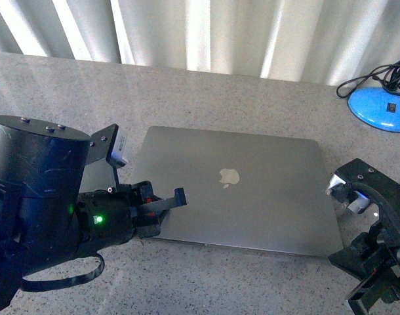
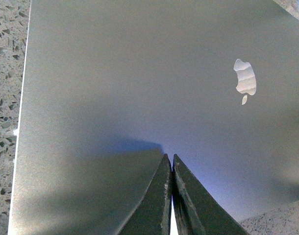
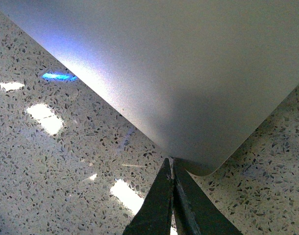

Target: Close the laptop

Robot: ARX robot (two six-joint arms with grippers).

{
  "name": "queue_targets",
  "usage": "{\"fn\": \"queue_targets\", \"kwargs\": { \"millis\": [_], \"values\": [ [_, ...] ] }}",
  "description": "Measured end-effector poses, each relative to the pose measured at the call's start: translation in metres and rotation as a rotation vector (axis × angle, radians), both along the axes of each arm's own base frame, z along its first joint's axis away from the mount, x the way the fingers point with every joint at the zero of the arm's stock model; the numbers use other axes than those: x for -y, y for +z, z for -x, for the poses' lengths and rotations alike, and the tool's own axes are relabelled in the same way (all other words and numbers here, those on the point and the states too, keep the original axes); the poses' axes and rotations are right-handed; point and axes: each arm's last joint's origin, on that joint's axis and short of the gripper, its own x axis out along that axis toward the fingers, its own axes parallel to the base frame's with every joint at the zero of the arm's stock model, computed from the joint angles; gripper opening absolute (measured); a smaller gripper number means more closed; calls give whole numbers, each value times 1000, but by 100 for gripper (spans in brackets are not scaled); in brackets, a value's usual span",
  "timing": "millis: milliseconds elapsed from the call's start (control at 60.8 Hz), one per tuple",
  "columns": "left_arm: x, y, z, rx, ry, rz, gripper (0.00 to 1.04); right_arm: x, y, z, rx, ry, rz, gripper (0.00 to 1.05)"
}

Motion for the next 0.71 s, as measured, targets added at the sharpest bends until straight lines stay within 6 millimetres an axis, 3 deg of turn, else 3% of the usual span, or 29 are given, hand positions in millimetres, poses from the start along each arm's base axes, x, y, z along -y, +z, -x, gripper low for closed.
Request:
{"fn": "queue_targets", "kwargs": {
  "millis": [477, 708],
  "values": [
    [-11, 1, 2, 3, 43, -10, 4, 0, -2, -6, -25, 1, -15, 1],
    [-28, 28, 2, 90, 168, -65, 4, 1, 26, -11, 140, 2, -22, 1]
  ]
}}
